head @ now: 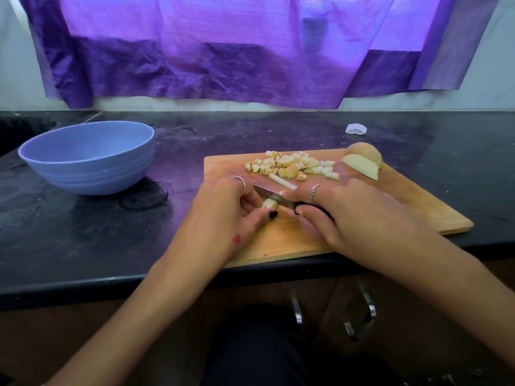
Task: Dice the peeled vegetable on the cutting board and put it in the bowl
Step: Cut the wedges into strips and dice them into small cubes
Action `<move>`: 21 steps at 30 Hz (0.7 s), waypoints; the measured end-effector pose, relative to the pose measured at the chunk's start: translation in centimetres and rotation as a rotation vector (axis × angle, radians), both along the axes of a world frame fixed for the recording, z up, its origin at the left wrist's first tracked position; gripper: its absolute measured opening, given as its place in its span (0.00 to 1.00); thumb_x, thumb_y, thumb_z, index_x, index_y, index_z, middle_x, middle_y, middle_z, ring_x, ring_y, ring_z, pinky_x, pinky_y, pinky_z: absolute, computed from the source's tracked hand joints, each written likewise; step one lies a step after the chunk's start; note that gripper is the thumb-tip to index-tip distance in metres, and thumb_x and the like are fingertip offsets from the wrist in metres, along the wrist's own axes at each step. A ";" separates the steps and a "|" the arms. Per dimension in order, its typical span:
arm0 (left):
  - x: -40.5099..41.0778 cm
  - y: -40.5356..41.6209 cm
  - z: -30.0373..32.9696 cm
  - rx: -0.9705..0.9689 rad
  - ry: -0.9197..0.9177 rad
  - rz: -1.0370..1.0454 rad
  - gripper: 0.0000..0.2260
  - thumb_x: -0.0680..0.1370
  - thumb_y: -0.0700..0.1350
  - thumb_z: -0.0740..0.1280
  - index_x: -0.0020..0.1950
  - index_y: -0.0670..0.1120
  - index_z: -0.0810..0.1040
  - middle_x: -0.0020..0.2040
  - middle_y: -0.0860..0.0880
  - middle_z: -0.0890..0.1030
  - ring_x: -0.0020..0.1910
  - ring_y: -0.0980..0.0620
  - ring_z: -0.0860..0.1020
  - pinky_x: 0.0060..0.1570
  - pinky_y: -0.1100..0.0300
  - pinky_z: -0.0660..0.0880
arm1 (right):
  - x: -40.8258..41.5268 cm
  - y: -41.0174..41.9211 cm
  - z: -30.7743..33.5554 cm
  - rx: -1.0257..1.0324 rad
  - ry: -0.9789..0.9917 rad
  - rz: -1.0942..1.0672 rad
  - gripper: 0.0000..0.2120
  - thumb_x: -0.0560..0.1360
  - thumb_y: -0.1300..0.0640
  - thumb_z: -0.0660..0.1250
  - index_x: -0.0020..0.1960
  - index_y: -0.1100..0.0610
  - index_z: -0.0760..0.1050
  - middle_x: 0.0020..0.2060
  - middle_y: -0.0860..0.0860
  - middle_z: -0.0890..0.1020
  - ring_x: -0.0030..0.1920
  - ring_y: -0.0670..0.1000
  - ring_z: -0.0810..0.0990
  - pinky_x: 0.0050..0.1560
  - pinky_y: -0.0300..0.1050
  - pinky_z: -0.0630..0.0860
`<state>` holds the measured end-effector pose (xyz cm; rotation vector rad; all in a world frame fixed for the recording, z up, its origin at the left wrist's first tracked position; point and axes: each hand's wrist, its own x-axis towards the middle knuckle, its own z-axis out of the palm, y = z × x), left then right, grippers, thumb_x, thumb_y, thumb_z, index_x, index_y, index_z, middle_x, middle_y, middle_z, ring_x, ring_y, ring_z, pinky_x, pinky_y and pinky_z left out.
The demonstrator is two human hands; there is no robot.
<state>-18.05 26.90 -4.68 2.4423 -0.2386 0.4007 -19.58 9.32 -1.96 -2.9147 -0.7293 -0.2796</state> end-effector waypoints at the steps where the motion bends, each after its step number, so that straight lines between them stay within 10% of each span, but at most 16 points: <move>1: 0.0 0.0 0.0 -0.001 -0.003 0.002 0.07 0.71 0.50 0.73 0.40 0.48 0.82 0.33 0.56 0.76 0.30 0.62 0.72 0.34 0.74 0.68 | -0.2 -0.2 -0.3 -0.002 -0.009 0.009 0.17 0.80 0.46 0.52 0.68 0.37 0.65 0.56 0.45 0.77 0.63 0.51 0.71 0.48 0.44 0.71; 11: -0.5 0.2 0.0 -0.020 -0.009 -0.048 0.06 0.72 0.50 0.73 0.41 0.48 0.81 0.34 0.56 0.76 0.30 0.61 0.72 0.36 0.72 0.70 | -2.4 -2.6 -0.7 0.119 -0.089 -0.024 0.23 0.74 0.38 0.46 0.67 0.33 0.65 0.38 0.47 0.82 0.39 0.51 0.79 0.41 0.50 0.76; 21: -0.5 0.9 -0.9 0.004 -0.131 -0.043 0.06 0.71 0.48 0.74 0.35 0.49 0.81 0.44 0.54 0.78 0.42 0.61 0.71 0.40 0.78 0.64 | -0.5 0.2 -0.4 -0.049 -0.066 -0.006 0.19 0.79 0.40 0.46 0.70 0.34 0.58 0.54 0.47 0.78 0.58 0.52 0.75 0.48 0.47 0.73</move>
